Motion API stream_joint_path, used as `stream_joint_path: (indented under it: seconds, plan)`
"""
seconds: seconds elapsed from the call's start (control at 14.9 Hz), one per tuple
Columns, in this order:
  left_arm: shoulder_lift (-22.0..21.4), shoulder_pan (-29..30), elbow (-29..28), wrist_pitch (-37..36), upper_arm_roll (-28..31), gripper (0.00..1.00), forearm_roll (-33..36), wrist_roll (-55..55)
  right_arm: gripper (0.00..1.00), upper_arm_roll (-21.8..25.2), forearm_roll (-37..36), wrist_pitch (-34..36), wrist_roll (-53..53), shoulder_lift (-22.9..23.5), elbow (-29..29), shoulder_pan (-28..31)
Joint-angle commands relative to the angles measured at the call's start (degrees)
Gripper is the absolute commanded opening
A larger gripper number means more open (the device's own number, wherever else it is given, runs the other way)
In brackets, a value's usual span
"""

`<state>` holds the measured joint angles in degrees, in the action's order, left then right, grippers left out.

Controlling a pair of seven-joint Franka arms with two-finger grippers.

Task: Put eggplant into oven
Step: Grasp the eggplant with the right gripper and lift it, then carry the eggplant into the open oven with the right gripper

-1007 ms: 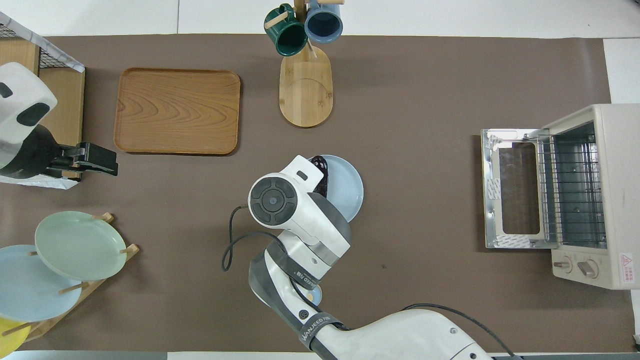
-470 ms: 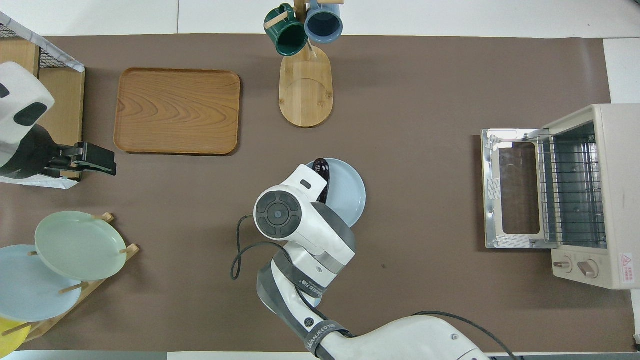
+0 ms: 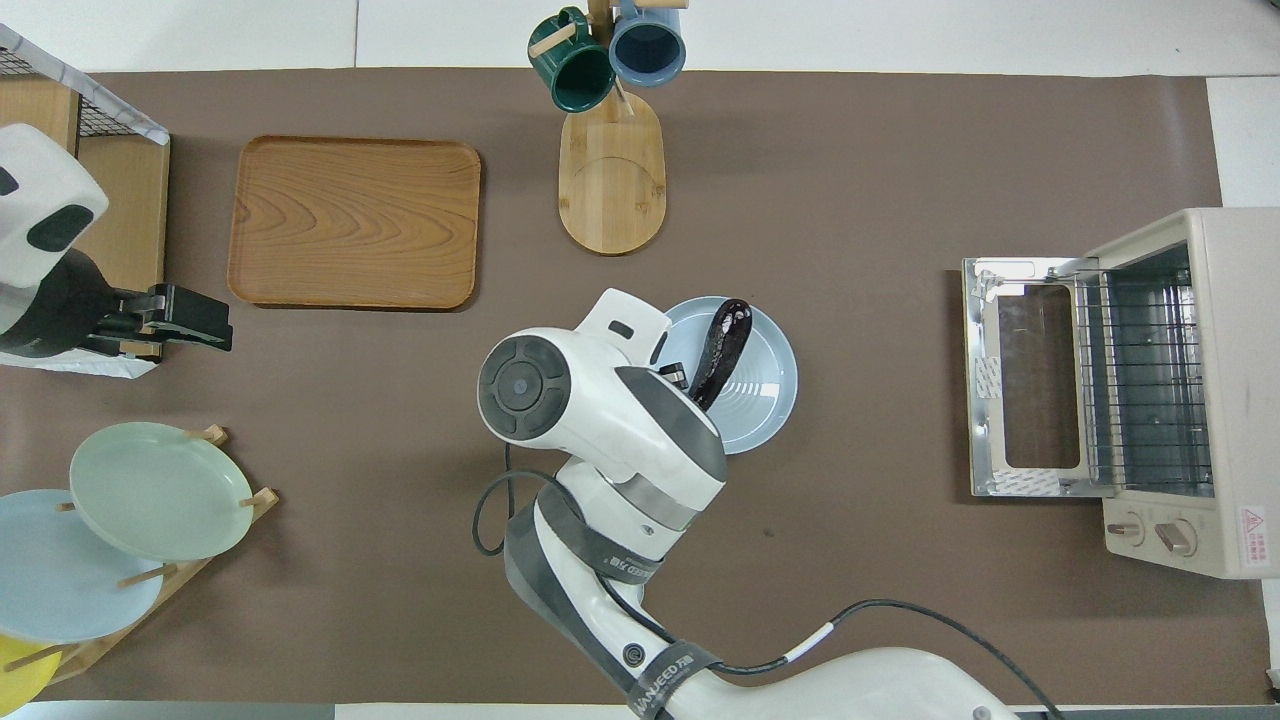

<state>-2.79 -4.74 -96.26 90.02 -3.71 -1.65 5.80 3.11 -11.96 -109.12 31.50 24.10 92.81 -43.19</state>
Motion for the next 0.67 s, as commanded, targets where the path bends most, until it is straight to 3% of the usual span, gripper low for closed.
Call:
stream_joint_path:
  seconds: [0.0, 0.4, 0.6]
  plan:
    - [-0.82, 0.61, -0.42, 0.33, -0.25, 1.0, 0.42, 0.09, 0.0, -0.48, -0.96, 4.7, -9.92, -6.94, 3.33, 8.53]
    - [-0.82, 0.61, -0.51, 0.33, -0.25, 1.0, 0.42, 0.09, 0.0, -0.3, -1.04, 4.97, -25.6, -19.51, 18.61, 24.53]
    - [-0.82, 0.61, -0.51, 0.33, -0.25, 1.0, 0.42, 0.09, 0.0, -0.3, -2.35, 4.97, -29.55, -21.2, 22.41, 30.86]
